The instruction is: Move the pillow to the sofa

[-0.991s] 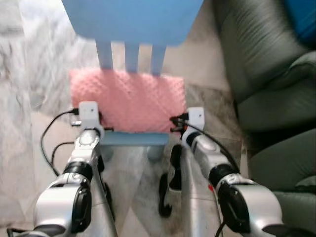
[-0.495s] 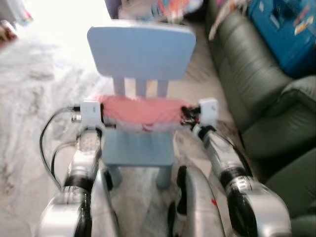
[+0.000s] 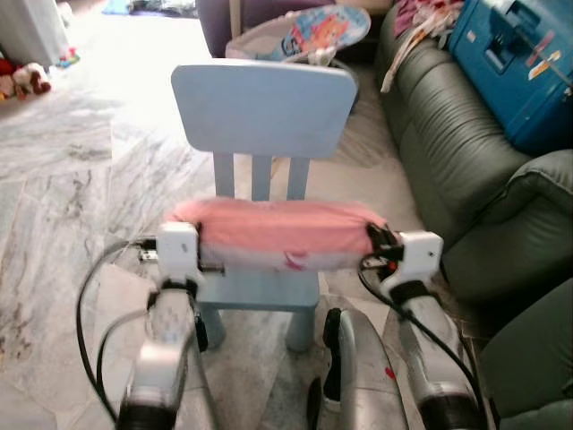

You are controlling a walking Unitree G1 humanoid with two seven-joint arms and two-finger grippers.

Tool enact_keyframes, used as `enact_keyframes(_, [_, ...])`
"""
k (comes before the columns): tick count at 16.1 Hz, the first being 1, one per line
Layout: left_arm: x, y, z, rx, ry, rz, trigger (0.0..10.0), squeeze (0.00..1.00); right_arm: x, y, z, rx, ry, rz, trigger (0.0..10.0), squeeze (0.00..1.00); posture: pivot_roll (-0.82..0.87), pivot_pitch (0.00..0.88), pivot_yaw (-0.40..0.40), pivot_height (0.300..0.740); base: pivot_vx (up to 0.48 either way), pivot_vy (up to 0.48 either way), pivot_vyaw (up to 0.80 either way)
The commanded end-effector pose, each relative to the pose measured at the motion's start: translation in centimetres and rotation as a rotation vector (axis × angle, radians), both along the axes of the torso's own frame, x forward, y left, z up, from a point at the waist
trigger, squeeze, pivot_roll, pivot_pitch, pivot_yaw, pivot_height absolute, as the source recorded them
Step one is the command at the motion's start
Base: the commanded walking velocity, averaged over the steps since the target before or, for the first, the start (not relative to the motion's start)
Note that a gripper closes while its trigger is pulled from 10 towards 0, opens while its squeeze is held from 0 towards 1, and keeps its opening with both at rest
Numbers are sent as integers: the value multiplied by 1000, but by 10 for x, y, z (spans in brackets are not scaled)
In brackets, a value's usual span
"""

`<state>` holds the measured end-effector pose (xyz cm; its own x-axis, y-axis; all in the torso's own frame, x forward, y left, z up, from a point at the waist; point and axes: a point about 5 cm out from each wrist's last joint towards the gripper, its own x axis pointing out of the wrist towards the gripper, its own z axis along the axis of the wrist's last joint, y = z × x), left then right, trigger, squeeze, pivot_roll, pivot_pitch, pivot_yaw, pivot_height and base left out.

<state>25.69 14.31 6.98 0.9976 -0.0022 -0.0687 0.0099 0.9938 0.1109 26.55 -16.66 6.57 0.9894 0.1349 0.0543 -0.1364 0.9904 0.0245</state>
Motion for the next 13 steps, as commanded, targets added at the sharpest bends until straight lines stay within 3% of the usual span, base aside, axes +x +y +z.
enact_keyframes(1, [-2, -3, 7, 20, -20, -31, 10000, 0, -3, -2, 2, -7, 6, -16, 0, 0, 70, 0, -50, 525, 0, 0, 0])
enact_keyframes(3, [-2, 4, 8, 35, -21, -34, 10000, 0, -10, -4, -1, 17, 32, -29, 196, 0, 68, 0, -48, 525, 0, 0, 0])
enact_keyframes(4, [-3, 5, 7, 39, -17, -33, 10000, 0, -10, -4, -1, 17, 39, -32, 9725, 0, 62, 0, -42, 525, 0, 0, 0])
enact_keyframes(6, [-6, -2, 3, 61, 4, -81, 10000, 0, -3, 0, 8, 36, 25, -11, 10000, 0, 49, 0, -23, 534, 0, 0, 0])
enact_keyframes(9, [7, -4, 13, 43, -21, -54, 10000, 0, 10, -7, 17, 55, 6, -79, 10000, 0, 41, 0, -10, 565, 0, 0, 0])
enact_keyframes(13, [7, -6, 14, 21, -24, -34, 10000, 0, 6, -4, 13, 45, 30, -65, 10000, 0, 39, 0, -14, 614, 0, 0, 0])
